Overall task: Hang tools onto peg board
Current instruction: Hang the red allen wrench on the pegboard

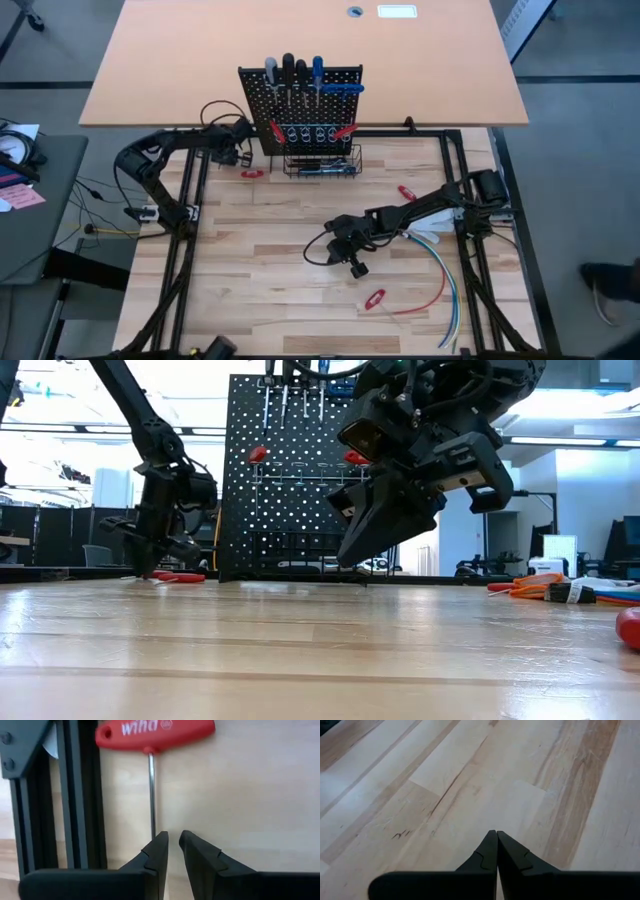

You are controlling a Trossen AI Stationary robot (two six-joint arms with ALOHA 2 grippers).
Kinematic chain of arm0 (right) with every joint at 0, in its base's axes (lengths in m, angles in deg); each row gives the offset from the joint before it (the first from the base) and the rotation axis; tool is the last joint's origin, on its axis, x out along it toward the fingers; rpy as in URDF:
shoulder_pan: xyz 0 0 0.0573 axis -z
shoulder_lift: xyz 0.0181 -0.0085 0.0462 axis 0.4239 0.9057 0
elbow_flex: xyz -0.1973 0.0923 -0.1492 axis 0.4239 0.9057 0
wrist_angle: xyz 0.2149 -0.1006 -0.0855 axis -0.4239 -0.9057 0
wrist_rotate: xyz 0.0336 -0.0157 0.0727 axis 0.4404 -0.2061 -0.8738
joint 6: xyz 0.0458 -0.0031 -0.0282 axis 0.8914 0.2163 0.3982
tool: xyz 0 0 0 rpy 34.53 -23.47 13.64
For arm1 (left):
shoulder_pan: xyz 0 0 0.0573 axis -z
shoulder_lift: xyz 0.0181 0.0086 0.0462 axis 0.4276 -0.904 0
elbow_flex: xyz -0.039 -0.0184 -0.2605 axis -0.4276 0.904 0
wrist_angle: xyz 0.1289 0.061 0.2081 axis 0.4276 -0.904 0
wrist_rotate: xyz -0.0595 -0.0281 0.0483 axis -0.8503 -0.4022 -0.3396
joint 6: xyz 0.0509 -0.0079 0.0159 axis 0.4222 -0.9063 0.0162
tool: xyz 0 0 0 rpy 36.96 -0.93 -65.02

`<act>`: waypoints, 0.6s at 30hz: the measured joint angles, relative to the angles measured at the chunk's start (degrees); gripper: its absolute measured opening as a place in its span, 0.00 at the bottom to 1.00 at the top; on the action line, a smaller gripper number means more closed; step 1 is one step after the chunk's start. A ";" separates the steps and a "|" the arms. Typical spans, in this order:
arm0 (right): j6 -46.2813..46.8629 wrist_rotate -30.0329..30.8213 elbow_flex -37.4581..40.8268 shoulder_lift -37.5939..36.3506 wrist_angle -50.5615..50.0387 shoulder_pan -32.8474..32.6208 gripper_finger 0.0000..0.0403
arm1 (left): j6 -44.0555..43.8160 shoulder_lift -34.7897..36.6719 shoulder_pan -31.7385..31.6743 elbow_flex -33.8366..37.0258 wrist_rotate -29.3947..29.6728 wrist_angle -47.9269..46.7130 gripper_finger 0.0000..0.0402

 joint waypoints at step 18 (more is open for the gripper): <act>0.02 0.02 0.00 0.00 0.07 0.40 0.02 | -6.91 9.03 6.22 3.17 14.31 -5.51 0.16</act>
